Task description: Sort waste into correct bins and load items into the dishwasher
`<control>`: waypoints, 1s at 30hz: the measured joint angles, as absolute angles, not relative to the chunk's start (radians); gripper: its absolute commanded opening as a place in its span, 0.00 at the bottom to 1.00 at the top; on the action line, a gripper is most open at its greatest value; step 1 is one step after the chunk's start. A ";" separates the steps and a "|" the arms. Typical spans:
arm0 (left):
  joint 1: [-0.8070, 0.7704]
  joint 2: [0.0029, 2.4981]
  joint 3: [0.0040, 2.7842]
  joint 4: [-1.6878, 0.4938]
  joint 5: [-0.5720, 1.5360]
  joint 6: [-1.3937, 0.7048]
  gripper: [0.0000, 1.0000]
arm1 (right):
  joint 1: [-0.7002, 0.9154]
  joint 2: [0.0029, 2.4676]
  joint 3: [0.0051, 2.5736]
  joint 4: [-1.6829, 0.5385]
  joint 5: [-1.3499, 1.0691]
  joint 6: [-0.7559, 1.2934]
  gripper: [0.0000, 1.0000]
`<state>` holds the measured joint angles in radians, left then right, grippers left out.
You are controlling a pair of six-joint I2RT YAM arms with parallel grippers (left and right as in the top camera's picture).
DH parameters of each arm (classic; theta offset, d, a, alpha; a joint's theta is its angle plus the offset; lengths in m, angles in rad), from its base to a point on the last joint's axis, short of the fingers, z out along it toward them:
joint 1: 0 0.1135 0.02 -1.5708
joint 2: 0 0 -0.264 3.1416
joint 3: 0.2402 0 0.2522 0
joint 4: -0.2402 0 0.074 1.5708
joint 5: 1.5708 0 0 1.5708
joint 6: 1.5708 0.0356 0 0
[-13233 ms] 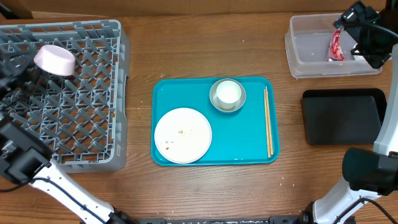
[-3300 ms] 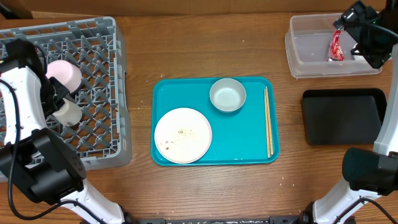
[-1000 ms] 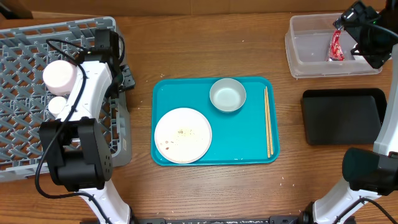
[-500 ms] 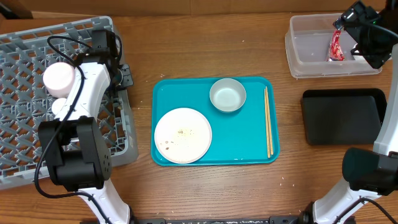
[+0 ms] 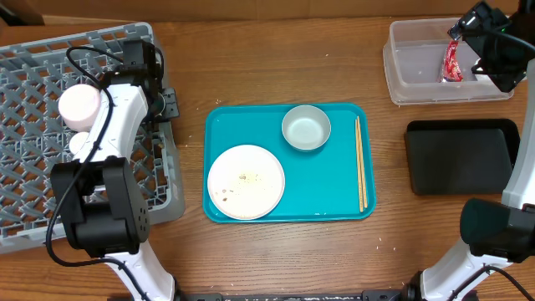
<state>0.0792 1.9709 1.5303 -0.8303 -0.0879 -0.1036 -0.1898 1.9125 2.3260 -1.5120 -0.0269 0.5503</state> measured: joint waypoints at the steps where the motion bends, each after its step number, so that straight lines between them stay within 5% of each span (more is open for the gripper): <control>1: 0.080 1.971 1.530 -0.838 -0.087 -0.092 0.04 | -0.190 1.913 2.326 -1.511 -0.027 0.550 1.00; 30: 0.105 1.967 1.530 -0.854 -0.062 0.175 0.04 | -0.190 1.913 2.326 -1.512 -0.027 0.550 1.00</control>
